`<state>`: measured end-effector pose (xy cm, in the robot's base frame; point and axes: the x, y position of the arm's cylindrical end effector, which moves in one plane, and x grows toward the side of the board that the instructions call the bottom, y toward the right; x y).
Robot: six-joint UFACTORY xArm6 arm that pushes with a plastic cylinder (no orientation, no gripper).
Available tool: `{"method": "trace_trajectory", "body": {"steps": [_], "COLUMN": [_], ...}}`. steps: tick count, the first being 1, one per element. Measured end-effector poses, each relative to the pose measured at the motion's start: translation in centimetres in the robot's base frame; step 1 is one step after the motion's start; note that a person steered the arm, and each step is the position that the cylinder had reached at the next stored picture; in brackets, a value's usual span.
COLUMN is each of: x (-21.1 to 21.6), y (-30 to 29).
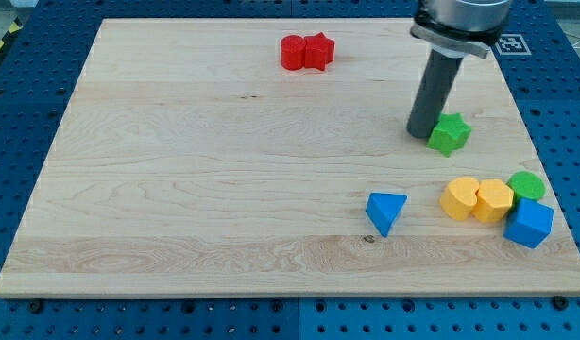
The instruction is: Push the green star towards yellow hexagon
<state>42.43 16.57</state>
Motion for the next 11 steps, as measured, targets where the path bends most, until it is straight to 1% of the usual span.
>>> {"method": "trace_trajectory", "body": {"steps": [2,3,4,6,7,8,9,11], "x": [-3.4,-2.6,-0.8,1.3,1.3,1.3,1.3,1.6], "y": [0.5,1.2,2.7,6.9,6.5,2.5,0.0,0.7]}}
